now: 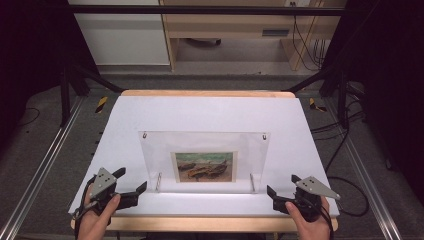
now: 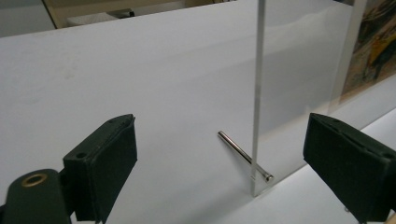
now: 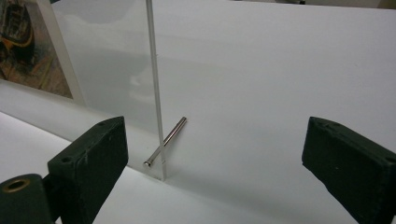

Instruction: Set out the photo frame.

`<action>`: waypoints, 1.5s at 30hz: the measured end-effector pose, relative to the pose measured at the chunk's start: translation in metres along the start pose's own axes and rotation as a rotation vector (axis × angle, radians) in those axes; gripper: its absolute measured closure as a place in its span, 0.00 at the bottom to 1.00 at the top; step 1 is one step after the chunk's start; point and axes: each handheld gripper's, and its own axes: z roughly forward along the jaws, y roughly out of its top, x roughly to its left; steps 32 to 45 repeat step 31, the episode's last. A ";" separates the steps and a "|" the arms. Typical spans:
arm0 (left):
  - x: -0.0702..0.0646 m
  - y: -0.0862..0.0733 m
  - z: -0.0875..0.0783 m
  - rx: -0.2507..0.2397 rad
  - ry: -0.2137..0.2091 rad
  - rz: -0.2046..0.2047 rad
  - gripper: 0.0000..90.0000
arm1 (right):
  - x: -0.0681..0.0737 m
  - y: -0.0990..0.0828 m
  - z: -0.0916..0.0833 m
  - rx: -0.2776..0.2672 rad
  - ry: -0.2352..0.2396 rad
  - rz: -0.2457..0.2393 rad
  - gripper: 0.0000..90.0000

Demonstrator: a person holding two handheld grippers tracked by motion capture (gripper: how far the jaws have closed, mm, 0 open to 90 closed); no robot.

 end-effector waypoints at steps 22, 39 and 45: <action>0.048 0.006 0.036 0.004 0.127 -0.058 0.05 | -0.033 0.006 0.037 0.064 -0.226 -0.004 0.23; 0.041 0.008 0.046 0.043 0.088 -0.046 0.06 | -0.040 0.014 0.057 0.091 -0.209 0.025 0.13; 0.041 0.008 0.046 0.043 0.088 -0.046 0.06 | -0.040 0.014 0.057 0.091 -0.209 0.025 0.13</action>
